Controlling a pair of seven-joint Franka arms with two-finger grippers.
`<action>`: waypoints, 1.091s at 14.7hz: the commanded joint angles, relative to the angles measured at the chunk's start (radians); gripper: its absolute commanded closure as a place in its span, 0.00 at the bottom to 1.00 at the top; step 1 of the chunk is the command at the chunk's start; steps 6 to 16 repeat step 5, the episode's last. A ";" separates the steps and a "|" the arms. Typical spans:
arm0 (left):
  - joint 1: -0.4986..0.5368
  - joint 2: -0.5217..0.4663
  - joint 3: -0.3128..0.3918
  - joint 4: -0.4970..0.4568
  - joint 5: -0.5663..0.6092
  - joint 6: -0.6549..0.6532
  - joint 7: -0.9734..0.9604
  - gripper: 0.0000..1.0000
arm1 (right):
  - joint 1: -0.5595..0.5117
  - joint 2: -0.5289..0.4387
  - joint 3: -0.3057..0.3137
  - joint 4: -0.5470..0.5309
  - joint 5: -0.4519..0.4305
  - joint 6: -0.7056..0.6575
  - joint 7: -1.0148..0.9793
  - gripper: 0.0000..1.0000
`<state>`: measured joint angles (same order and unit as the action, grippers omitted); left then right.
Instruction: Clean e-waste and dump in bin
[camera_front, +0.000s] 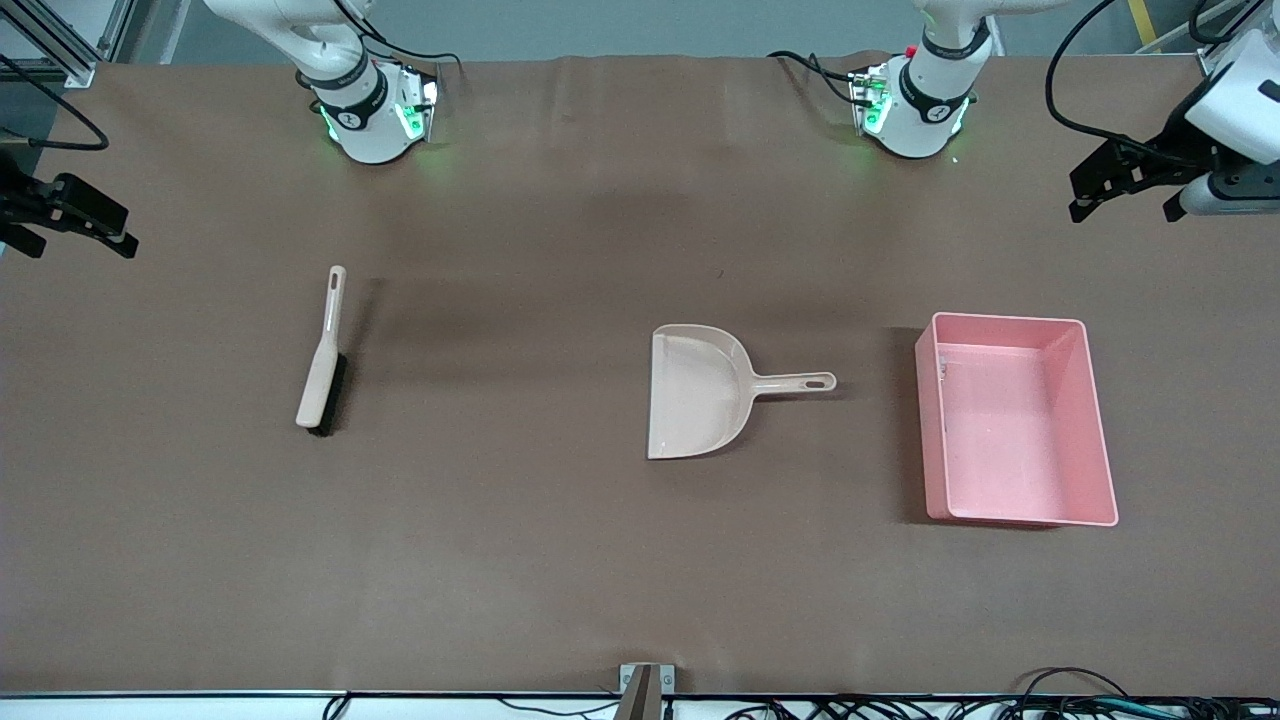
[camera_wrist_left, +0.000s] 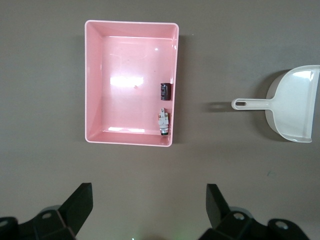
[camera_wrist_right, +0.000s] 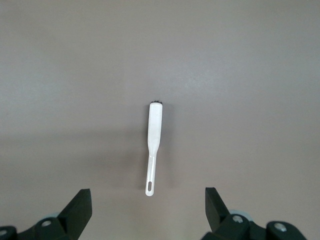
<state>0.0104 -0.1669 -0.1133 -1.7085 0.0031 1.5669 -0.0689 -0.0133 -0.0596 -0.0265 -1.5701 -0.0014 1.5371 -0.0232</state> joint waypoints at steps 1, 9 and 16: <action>-0.004 -0.017 -0.003 -0.011 -0.014 -0.008 0.012 0.00 | 0.004 -0.023 -0.007 -0.019 -0.006 0.000 0.009 0.00; -0.006 -0.017 -0.005 -0.011 -0.014 -0.008 0.012 0.00 | 0.004 -0.023 -0.007 -0.019 -0.006 0.000 0.009 0.00; -0.006 -0.017 -0.005 -0.011 -0.014 -0.008 0.012 0.00 | 0.004 -0.023 -0.007 -0.019 -0.006 0.000 0.009 0.00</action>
